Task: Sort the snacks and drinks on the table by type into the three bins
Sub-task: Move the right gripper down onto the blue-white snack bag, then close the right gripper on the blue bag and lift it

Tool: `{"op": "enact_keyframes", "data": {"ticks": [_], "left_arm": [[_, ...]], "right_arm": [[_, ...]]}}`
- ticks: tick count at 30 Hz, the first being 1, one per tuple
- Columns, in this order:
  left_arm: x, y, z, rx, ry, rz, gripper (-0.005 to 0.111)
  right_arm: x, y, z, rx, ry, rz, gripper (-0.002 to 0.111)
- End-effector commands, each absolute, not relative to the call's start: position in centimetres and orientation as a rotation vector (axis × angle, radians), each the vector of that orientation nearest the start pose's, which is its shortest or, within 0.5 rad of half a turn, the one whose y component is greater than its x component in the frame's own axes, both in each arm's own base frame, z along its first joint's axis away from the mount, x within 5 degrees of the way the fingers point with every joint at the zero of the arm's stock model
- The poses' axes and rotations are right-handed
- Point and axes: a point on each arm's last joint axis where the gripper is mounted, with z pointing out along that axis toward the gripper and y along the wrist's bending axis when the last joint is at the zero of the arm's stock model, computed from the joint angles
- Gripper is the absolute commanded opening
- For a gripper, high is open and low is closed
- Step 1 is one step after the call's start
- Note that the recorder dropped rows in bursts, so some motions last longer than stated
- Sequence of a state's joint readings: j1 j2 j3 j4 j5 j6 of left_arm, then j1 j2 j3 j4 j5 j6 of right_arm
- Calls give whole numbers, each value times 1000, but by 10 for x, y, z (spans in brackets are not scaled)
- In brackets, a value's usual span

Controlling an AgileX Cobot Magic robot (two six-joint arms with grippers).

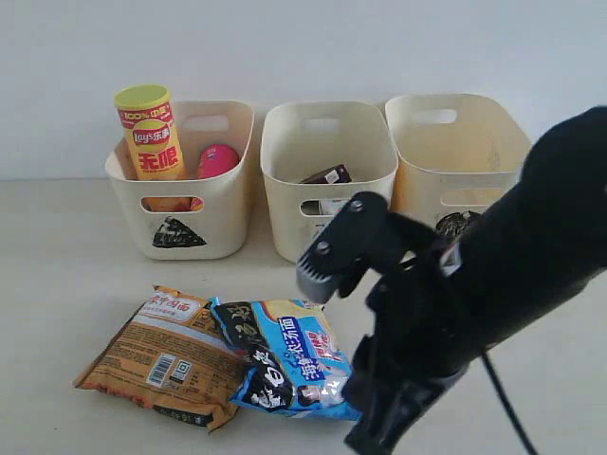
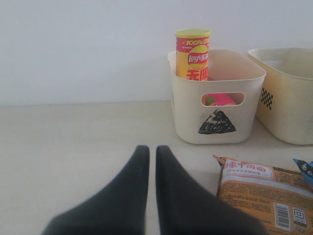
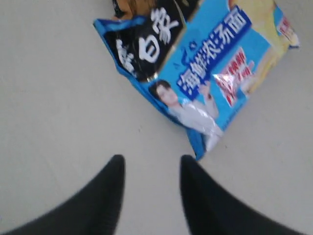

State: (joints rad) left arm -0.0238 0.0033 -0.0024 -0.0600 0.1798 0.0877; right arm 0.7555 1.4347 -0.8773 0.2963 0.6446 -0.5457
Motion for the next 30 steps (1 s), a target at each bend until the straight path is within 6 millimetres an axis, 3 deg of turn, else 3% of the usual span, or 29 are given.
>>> {"op": "enact_keyframes", "data": {"ticks": [1, 3, 9, 19, 26, 29, 30], "left_arm": [[56, -2, 197, 49, 1666, -4, 4], [56, -2, 197, 49, 1666, -4, 4], [56, -2, 197, 49, 1666, -4, 4], [56, -2, 197, 49, 1666, -4, 4], [56, -2, 197, 49, 1666, -4, 4], [56, -2, 197, 49, 1666, -4, 4], [56, -2, 197, 49, 1666, -4, 4]], "right_arm": [[193, 228, 214, -1387, 2214, 366, 83], [200, 237, 205, -1354, 2239, 368, 93], [219, 256, 183, -1367, 2284, 335, 91], [245, 269, 175, -1350, 2221, 181, 92], [256, 280, 137, -1398, 2283, 141, 92], [258, 283, 123, -1402, 2305, 137, 88], [258, 282, 121, -1384, 2330, 138, 78]]}}
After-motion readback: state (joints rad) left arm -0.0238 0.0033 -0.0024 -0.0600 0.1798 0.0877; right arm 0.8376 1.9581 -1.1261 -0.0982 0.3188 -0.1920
